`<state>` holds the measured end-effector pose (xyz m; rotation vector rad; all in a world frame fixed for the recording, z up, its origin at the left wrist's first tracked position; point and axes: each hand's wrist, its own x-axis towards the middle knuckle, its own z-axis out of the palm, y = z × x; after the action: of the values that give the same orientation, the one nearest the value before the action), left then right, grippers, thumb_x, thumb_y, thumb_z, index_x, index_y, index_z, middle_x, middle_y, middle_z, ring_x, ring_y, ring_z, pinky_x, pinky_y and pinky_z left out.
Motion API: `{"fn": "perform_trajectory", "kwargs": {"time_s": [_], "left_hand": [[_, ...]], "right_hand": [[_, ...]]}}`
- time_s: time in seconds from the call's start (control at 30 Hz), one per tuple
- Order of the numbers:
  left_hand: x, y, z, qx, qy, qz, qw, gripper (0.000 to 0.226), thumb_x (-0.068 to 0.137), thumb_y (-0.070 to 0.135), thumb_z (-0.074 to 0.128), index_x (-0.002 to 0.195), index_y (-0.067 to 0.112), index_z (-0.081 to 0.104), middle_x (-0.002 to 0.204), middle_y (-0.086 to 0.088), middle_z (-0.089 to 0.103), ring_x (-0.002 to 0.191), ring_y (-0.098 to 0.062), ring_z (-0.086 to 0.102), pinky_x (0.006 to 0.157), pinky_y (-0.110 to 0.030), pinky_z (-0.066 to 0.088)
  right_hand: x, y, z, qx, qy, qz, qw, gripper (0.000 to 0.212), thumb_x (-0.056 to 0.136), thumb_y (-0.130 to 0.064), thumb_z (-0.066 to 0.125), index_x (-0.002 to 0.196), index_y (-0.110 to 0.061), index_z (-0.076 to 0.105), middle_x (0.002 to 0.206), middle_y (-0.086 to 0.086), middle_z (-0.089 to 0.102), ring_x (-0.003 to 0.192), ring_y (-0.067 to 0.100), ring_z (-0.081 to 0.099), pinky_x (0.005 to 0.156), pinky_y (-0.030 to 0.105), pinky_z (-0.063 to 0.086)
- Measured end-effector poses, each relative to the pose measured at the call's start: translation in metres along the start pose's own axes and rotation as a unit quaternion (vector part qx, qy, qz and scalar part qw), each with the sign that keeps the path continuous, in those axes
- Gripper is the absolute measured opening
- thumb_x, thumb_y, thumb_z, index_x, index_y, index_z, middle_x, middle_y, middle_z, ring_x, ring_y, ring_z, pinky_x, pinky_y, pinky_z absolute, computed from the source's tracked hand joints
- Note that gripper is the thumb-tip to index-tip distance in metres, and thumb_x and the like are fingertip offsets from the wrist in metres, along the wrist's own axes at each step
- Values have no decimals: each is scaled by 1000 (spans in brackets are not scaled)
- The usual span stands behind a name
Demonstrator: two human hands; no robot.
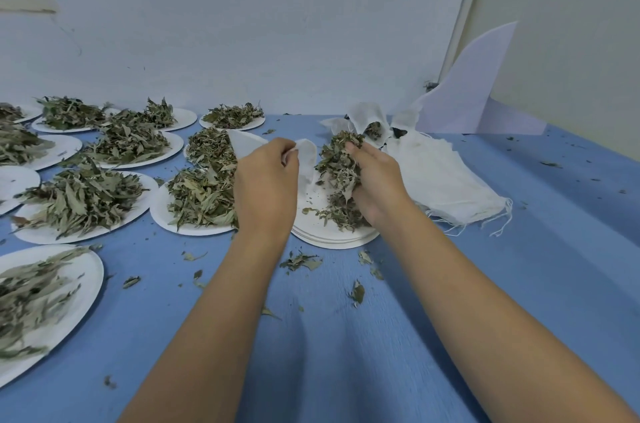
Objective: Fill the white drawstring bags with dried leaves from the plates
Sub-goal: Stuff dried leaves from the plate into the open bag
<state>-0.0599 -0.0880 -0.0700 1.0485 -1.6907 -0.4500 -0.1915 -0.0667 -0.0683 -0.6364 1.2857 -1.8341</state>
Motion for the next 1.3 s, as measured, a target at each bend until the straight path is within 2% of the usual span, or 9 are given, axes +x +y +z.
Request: {"fn": "perform_trajectory", "kwargs": {"time_s": [0.13,0.23,0.3,0.43,0.67,0.87,1.0,1.2,1.3], "left_hand": [[1,6,8,82,25,-13,996,19,94,27,57,104,21,72,84,-2,50,82,-22,55,60,-28,34],[3,4,10,81,29,-32,996,20,94,28,57,105,22,71,94,-5,56,80,-16,46,64,-26,30],[4,1,8,73,38,-43,996,20,93,29,57,105,21,70,97,-7,63,87,-16,48,65,-27,31],[5,-1,5,37,46,-70,996,21,92,32,57,104,20,70,98,-8,67,96,-22,59,70,-34,45],[9,0,0,21,48,-101,994,23,93,34,56,107,22,69,103,-8,66,92,-21,61,76,-36,49],[8,3,-1,4,52,-107,993,21,92,32,57,105,21,70,101,-8,67,95,-20,60,77,-35,49],[8,1,-1,2,49,-106,993,21,92,31,57,106,21,69,101,-8,66,93,-19,60,77,-34,49],[7,1,-1,-6,51,-102,993,20,92,29,57,104,19,70,98,-7,67,97,-21,59,76,-32,45],[7,1,-1,-7,52,-98,994,20,92,28,57,104,17,70,96,-7,67,97,-22,59,78,-36,48]], "right_hand": [[0,-2,-5,-45,2,-24,999,44,95,-17,57,137,-7,48,135,11,55,124,26,52,108,44,37],[-3,-1,-7,-169,-11,-79,982,37,97,-20,51,133,-9,52,122,3,62,101,21,64,83,26,55],[-4,2,-6,-261,-28,-120,957,39,99,-24,48,136,-12,49,115,-9,54,90,1,57,61,7,44],[-8,8,-3,-388,-58,-190,900,24,100,-22,43,111,-4,54,89,2,50,72,13,46,52,13,33],[-15,17,-3,-492,-115,-264,822,35,97,-8,41,128,-21,52,93,0,61,68,3,51,62,13,37],[-15,21,-1,-557,-115,-288,771,37,96,-4,38,124,-14,60,123,9,60,114,23,54,93,34,40],[-12,26,-1,-630,-122,-266,720,31,103,-15,31,119,-5,55,153,9,31,133,25,40,99,41,38],[-12,28,-3,-697,-131,-267,652,33,104,-18,26,110,-2,53,126,13,51,124,30,41,99,41,34],[-13,30,-2,-722,-114,-257,633,43,104,-34,24,114,-6,54,132,7,50,142,24,22,113,44,17]]}}
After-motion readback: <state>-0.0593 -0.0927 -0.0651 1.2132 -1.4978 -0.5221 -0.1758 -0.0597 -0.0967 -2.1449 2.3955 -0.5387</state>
